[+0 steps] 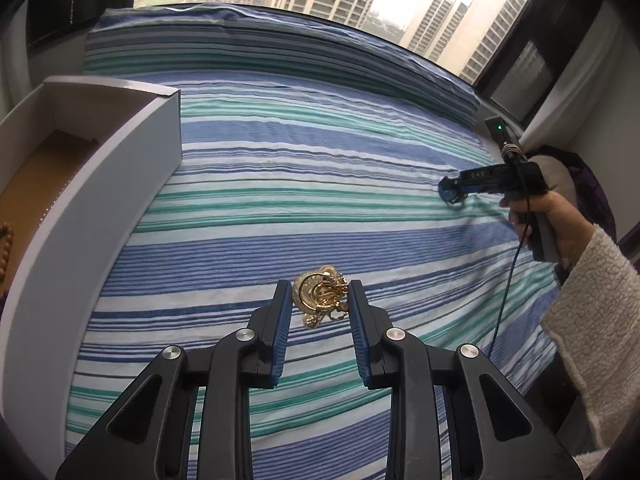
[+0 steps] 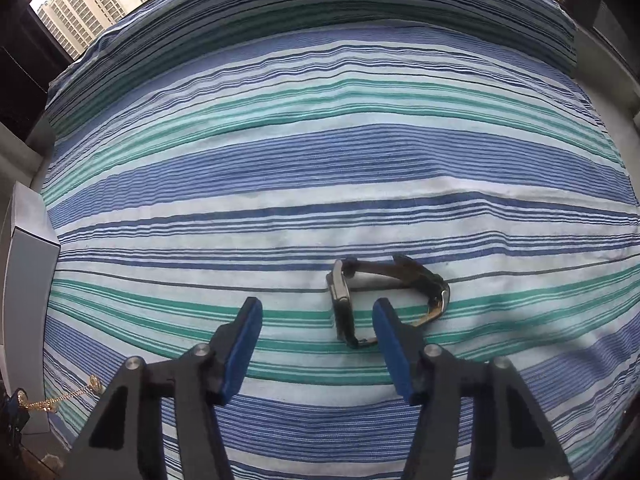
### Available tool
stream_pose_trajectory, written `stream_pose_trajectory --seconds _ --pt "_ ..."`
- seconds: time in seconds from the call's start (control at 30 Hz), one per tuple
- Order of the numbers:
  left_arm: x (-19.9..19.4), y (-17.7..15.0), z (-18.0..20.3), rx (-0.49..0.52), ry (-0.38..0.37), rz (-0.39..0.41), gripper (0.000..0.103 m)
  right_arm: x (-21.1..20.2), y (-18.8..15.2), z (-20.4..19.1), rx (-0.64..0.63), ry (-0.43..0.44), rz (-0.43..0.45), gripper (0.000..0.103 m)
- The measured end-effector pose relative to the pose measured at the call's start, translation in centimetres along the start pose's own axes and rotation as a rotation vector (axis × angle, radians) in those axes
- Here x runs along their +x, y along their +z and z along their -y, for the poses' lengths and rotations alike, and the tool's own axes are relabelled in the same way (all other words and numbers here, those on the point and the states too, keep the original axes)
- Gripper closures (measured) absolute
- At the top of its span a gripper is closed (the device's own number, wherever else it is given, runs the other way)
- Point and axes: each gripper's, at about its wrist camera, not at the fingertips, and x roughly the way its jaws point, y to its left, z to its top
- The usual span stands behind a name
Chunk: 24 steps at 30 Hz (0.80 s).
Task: Organize jewelry
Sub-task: 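Grasp the black watch with the right tool while the left tool holds the gold cluster, then carry the gold cluster and the watch into the box with both tools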
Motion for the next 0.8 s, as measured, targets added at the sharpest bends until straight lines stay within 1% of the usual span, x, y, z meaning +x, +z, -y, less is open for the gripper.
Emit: stream_pose_trajectory --seconds 0.03,0.07,0.17,0.27,0.33,0.43,0.57,0.7,0.8 --pt "-0.2 0.2 0.1 -0.002 -0.008 0.001 0.076 0.3 -0.2 -0.2 -0.01 -0.034 0.003 0.092" --pt "-0.6 0.4 0.2 -0.004 -0.02 0.006 0.076 0.2 -0.4 -0.1 -0.013 -0.06 0.017 0.092" --pt "-2.4 1.3 0.5 -0.001 -0.055 0.026 0.076 -1.6 -1.2 -0.2 -0.002 -0.042 0.077 0.092" --pt "-5.0 2.2 1.2 0.014 -0.069 0.058 0.076 -5.0 -2.7 -0.9 -0.018 0.038 0.155 0.092" --pt "-7.0 2.7 1.5 0.022 -0.071 0.087 0.076 -7.5 -3.8 -2.2 -0.054 0.084 0.201 0.092" --pt "-10.4 2.8 1.6 0.031 -0.047 0.138 0.076 -10.6 -5.4 -4.6 -0.115 0.154 0.245 0.092" --pt "-14.9 2.4 0.2 0.003 -0.02 0.203 0.076 -13.5 -7.0 -9.5 -0.215 0.248 0.263 0.092" --pt "-19.0 2.3 -2.6 -0.051 0.0 0.245 0.076 -15.7 -8.0 -16.0 -0.338 0.333 0.281 0.092" --pt "-21.7 2.7 -5.0 -0.082 0.055 0.279 0.076 -17.7 -8.4 -20.9 -0.416 0.402 0.299 0.092"
